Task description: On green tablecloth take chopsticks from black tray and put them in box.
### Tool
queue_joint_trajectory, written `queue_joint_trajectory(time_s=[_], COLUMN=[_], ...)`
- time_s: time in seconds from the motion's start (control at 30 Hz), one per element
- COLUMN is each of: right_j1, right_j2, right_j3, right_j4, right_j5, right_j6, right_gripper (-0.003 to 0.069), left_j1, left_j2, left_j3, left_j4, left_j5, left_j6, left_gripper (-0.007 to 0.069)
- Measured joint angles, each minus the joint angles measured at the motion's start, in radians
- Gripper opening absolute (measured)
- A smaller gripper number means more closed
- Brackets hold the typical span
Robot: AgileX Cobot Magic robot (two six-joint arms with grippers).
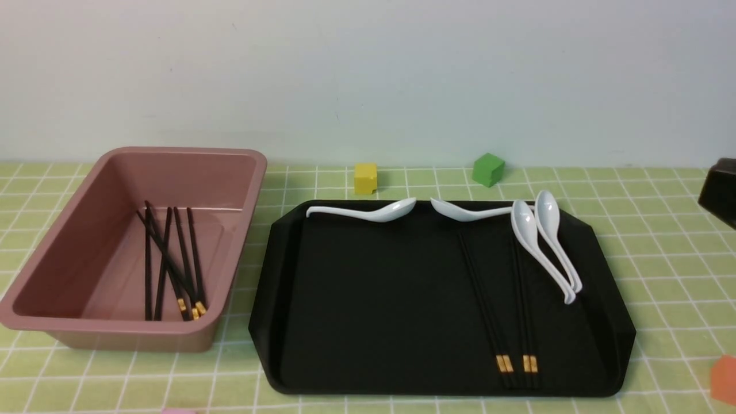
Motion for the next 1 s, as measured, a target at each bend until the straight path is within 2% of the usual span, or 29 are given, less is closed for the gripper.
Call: queue_joint_trajectory(time_s=[0.67,0.83,0.93,1.0], right_j1=[-0.005,-0.101,-0.186,-0.276], right_j2=[-0.019,-0.108,-0.182,-0.267], right_j3=[0.054,0.153,0.233,0.307], right_j4=[-0.011,-0.036,-0.036,-0.036], right_j5=[-0.026,-0.120,-0.214,-0.268], right_j6=[0.000,0.000,0.000,0.000], right_gripper=[0.0013,0.0014,0.0015,0.0018], left_j1=[0.000,0.000,0.000,0.000], left_j2=[0.000,0.000,0.000,0.000], left_j3=[0.000,0.000,0.000,0.000], left_j4=[0.000,0.000,0.000,0.000], left_j5=[0.000,0.000,0.000,0.000], left_j6=[0.000,0.000,0.000,0.000], left_gripper=[0.0199,0.0205,0.0209,0.0213])
